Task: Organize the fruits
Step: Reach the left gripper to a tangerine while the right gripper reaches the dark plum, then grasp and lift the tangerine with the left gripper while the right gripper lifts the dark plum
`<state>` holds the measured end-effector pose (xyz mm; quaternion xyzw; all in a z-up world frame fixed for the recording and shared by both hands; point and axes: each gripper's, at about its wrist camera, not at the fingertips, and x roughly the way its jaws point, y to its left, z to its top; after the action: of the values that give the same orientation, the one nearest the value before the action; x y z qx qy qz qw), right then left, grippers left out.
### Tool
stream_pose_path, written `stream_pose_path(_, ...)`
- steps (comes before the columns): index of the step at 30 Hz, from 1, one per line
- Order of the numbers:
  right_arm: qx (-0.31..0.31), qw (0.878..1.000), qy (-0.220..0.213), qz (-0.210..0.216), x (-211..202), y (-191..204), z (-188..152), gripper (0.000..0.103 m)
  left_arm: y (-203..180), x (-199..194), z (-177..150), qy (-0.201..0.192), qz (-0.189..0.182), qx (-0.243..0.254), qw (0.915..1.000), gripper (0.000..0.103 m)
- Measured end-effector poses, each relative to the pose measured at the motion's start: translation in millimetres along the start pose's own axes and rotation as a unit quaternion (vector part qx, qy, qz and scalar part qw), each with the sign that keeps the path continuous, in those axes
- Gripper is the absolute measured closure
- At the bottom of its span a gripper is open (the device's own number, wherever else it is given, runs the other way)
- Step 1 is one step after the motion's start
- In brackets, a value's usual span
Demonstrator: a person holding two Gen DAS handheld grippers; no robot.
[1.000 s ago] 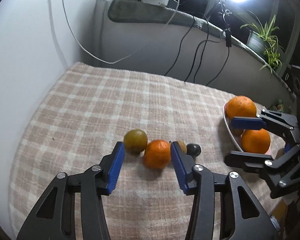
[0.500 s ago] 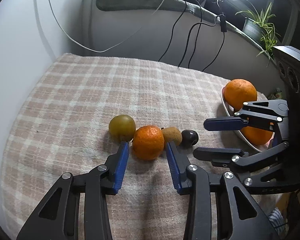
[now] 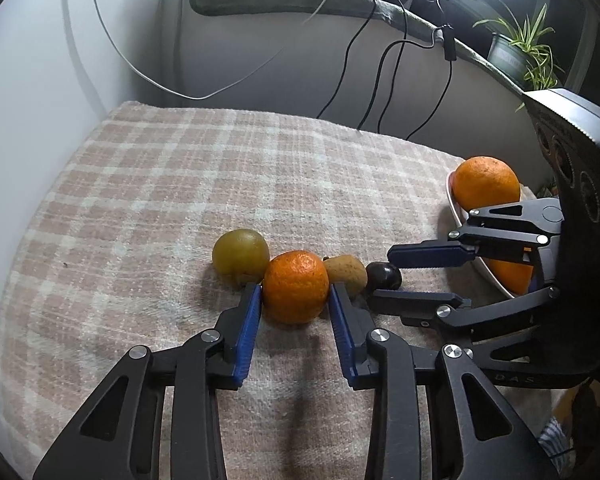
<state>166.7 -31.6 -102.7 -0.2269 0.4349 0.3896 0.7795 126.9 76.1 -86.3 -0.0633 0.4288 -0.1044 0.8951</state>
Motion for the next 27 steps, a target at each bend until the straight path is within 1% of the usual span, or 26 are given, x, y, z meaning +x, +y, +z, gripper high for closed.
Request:
stream_pose_path(2, 0.001, 1.000, 0.002, 0.002, 2, -1, 0, 0.071, 0, 0, 0, -0.001, 0.000, -0.001, 1.0000, 0.070)
stream_pose_path(5, 0.001, 1.000, 0.004, 0.008, 4, -1, -1, 0.076, 1, 0, -1, -0.002, -0.001, -0.006, 1.0000, 0.071)
stream_pose_path(13, -0.003, 1.000, 0.000, 0.003, 3, 2, -2, 0.077, 2, -6, -3, -0.007, -0.002, -0.015, 0.9999, 0.071)
stream_pose_path(20, 0.008, 1.000, -0.015, 0.008, -12, 1, -5, 0.077, -1, -15, -4, -0.013, -0.003, -0.022, 0.9997, 0.071)
stream_pose_path(27, 0.026, 0.999, -0.041, 0.016, -39, -6, -13, 0.077, -10, -28, -2, -0.025, -0.011, -0.019, 0.9994, 0.071)
